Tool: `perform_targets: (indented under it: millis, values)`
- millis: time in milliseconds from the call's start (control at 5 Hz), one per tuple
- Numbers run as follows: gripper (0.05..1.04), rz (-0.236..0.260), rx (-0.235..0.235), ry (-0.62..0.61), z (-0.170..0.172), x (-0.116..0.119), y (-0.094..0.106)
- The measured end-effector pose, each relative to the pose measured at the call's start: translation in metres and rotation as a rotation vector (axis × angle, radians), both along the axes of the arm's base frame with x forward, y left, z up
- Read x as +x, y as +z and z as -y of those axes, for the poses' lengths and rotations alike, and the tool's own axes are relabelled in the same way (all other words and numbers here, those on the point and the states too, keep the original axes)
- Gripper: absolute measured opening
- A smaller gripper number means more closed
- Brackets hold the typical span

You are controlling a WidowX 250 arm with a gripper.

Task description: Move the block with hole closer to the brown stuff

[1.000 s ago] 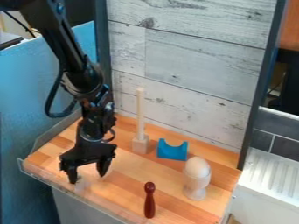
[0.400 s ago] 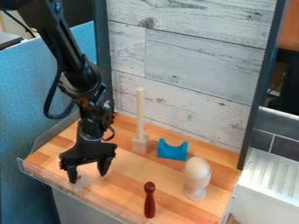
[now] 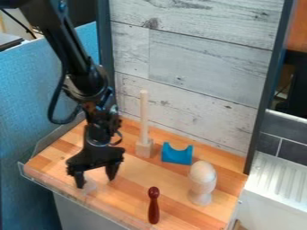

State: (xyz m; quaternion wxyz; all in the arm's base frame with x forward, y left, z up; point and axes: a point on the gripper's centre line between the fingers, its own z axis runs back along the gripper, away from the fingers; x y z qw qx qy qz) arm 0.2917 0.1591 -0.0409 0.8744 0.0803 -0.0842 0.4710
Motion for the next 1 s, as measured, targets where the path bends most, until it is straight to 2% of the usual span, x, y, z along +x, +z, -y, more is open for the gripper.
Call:
perform_targets:
  millis: [200, 400, 600, 800, 1000]
  values:
    - [1.0, 0.041, -0.045, -0.056, 0.033, 0.018, 0.003]
    - [1.0, 0.058, -0.071, -0.086, 0.052, 0.031, 0.006]
    - [1.0, 0.069, -0.064, -0.13, 0.064, 0.043, 0.011]
    - [1.0, 0.065, -0.028, -0.198, 0.066, 0.046, 0.025]
    - [1.0, 0.122, 0.016, -0.305, 0.065, 0.052, 0.069]
